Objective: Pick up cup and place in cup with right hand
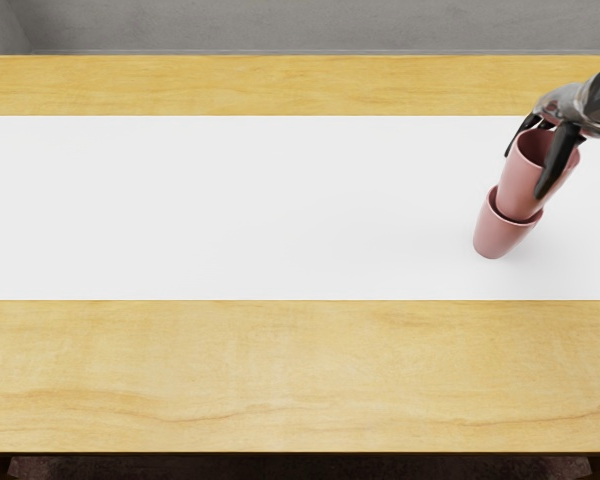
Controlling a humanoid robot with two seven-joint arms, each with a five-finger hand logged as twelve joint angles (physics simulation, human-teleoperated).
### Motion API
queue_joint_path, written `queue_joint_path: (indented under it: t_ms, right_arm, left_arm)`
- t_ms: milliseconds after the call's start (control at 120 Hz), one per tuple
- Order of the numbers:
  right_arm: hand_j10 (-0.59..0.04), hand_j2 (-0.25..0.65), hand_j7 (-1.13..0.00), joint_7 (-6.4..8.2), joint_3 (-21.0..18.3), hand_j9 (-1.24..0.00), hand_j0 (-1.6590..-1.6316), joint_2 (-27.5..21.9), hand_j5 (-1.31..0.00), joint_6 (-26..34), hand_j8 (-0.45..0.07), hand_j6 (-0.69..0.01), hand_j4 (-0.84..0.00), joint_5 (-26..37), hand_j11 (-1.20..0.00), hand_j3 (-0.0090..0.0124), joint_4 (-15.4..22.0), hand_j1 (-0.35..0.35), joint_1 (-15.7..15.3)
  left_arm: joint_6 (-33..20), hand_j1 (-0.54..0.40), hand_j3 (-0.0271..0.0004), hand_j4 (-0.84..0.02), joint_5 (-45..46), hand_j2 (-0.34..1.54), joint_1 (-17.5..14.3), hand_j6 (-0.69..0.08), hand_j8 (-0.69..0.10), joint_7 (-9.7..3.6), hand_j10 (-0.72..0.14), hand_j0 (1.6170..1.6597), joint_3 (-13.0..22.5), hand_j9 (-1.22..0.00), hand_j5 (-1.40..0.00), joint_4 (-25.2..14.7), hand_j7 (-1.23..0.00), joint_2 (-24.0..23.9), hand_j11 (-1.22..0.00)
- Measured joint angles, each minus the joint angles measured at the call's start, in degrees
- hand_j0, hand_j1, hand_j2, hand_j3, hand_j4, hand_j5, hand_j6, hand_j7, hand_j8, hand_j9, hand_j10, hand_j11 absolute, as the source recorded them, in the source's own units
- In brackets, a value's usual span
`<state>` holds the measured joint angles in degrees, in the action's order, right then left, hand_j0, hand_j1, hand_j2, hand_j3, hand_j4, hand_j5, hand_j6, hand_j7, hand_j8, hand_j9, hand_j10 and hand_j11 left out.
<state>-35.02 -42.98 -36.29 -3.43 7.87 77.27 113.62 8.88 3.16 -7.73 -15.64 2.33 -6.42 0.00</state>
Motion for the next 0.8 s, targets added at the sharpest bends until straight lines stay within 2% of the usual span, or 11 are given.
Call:
queue_joint_path:
  t_ms: [42,50,108,192,200,217,233,275,367,483,800]
  right_arm:
    - [-0.398,-0.133,-0.68,0.00,0.1,-0.71,-1.6462,0.2,-0.69,-0.1,-0.238,-0.281,-0.517,0.0,-0.75,-0.0002,-0.3,0.011,-0.2]
    - [-0.397,-0.132,-0.68,0.00,0.1,-0.71,-1.6465,0.2,-0.69,-0.1,-0.233,-0.279,-0.513,0.0,-0.75,0.0016,-0.3,0.017,-0.2]
    - [-0.391,-0.127,-0.68,0.00,0.2,-0.71,-1.6470,0.4,-0.69,-0.1,-0.227,-0.280,-0.507,0.0,-0.75,-0.0001,-0.5,0.024,-0.3]
    - [-0.398,-0.127,-0.67,0.00,0.6,-0.70,-1.6469,0.5,-0.68,0.0,-0.239,-0.276,-0.517,-0.1,-0.74,0.0011,-1.0,0.005,-0.8]
    - [-0.398,-0.132,-0.67,0.00,0.6,-0.70,-1.6466,0.6,-0.68,0.0,-0.234,-0.277,-0.517,-0.1,-0.74,-0.0011,-1.0,0.000,-0.9]
    - [-0.402,-0.130,-0.67,0.00,0.8,-0.70,-1.6469,0.6,-0.68,0.0,-0.235,-0.291,-0.518,-0.1,-0.74,0.0010,-1.1,0.006,-1.1]
    - [-0.403,-0.148,-0.66,0.01,0.9,-0.70,-1.6465,0.6,-0.68,0.0,-0.226,-0.288,-0.518,0.0,-0.74,-0.0005,-1.1,-0.013,-1.3]
    - [-0.416,-0.137,-0.61,0.01,1.1,-0.64,-1.6476,0.6,-0.62,0.1,-0.222,-0.277,-0.511,0.0,-0.67,0.0007,-1.3,-0.040,-1.6]
    - [-0.265,-0.087,-0.39,0.02,1.3,-0.41,-1.6514,1.5,-0.40,0.1,-0.141,-0.177,-0.325,0.2,-0.43,0.0000,-1.5,-0.152,-1.8]
    - [-0.150,-0.049,-0.22,0.02,1.4,-0.23,-1.6543,2.1,-0.23,0.2,-0.080,-0.101,-0.184,0.3,-0.24,0.0000,-1.7,-0.238,-2.0]
    - [-0.033,-0.010,-0.05,0.02,2.1,-0.05,-1.6573,2.5,-0.05,0.4,-0.019,-0.024,-0.040,0.3,-0.05,0.0000,-1.9,-0.326,-2.2]
  left_arm:
    - [0.0,0.349,-0.0003,0.000,0.0,0.00,0.0,-0.001,0.000,0.00,0.000,1.6581,0.0,0.00,0.00,0.0,0.00,0.0,0.00]
    - [0.0,0.349,-0.0003,0.000,0.0,0.00,0.0,-0.001,0.000,0.00,0.000,1.6581,0.0,0.00,0.00,0.0,0.00,0.0,0.00]
    - [0.0,0.349,-0.0003,0.000,0.0,0.00,0.0,-0.001,-0.001,0.00,0.000,1.6581,0.0,0.00,0.00,0.0,0.00,0.0,0.00]
    - [0.0,0.349,-0.0003,0.000,0.0,0.00,0.0,-0.001,-0.001,0.00,0.000,1.6581,0.0,0.00,0.00,0.0,0.00,0.0,0.00]
    - [0.0,0.349,-0.0003,-0.001,0.0,0.00,0.0,-0.001,-0.001,0.00,0.000,1.6581,0.0,0.00,0.00,0.0,0.00,0.0,0.00]
    - [0.0,0.349,-0.0003,-0.001,0.0,0.00,0.0,-0.001,-0.001,0.00,0.000,1.6581,0.0,0.00,0.00,0.0,0.00,0.0,0.00]
    - [0.0,0.349,-0.0003,0.000,0.0,0.00,0.0,-0.001,-0.001,0.00,0.000,1.6581,0.0,0.00,0.00,0.0,0.00,0.0,0.00]
    - [0.0,0.349,-0.0003,0.000,0.0,0.00,0.0,-0.001,-0.001,0.00,0.000,1.6581,0.0,0.00,0.00,0.0,0.00,0.0,0.00]
    - [0.0,0.349,-0.0002,0.000,0.0,0.00,0.0,-0.001,-0.001,0.00,0.000,1.6581,0.0,0.00,0.00,0.0,0.00,0.0,0.00]
    - [0.0,0.349,-0.0001,0.000,0.0,0.00,0.0,-0.001,-0.001,-0.01,0.000,1.6581,0.0,0.00,0.00,0.0,0.00,0.0,0.00]
    - [0.0,0.349,0.0000,0.000,0.0,0.00,0.1,-0.001,-0.001,-0.01,0.000,1.6581,-0.1,0.00,0.00,0.0,0.00,0.0,0.00]
